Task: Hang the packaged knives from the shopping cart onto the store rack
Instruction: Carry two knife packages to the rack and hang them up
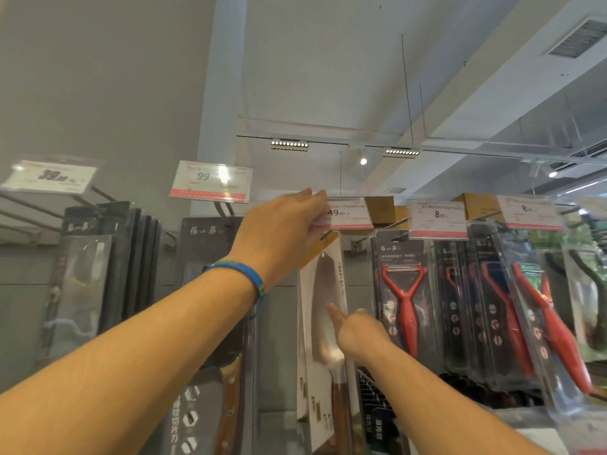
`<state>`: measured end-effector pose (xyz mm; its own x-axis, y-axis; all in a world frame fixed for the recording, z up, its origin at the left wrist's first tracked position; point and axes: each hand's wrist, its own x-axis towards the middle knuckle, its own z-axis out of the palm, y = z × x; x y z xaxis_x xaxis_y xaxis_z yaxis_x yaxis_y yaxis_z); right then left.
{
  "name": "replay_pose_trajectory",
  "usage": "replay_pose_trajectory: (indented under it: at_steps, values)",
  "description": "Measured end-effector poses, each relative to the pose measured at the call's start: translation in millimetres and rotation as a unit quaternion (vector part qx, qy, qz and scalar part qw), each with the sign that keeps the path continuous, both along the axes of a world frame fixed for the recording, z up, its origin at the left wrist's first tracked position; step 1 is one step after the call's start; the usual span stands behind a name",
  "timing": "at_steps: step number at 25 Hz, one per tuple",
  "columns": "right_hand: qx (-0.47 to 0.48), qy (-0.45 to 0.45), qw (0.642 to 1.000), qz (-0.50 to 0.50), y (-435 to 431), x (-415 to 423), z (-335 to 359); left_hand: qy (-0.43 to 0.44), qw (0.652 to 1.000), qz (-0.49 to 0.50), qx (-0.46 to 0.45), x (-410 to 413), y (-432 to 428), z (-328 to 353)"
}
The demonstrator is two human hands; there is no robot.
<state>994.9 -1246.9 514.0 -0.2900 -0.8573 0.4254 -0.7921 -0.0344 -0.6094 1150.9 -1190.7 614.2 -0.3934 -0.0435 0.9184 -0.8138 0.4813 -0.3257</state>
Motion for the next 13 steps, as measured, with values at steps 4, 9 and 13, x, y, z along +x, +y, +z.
replay_pose_trajectory:
  at_steps: [4, 9, 13]
  values:
    - [-0.281, -0.109, 0.949, 0.095, 47.7, 2.7, -19.8, 0.114, 0.985, -0.114, 0.062, 12.6, 18.1, -72.8]
    - [-0.178, -0.344, 0.854, 0.348, 104.0, 23.3, -78.9, 0.306, 0.883, -0.229, 0.271, 48.2, 58.9, -191.8]
    - [-0.012, -0.387, 0.803, 0.453, 133.2, 39.0, -170.7, 0.499, 0.771, -0.193, 0.345, 81.7, 106.6, -296.3]
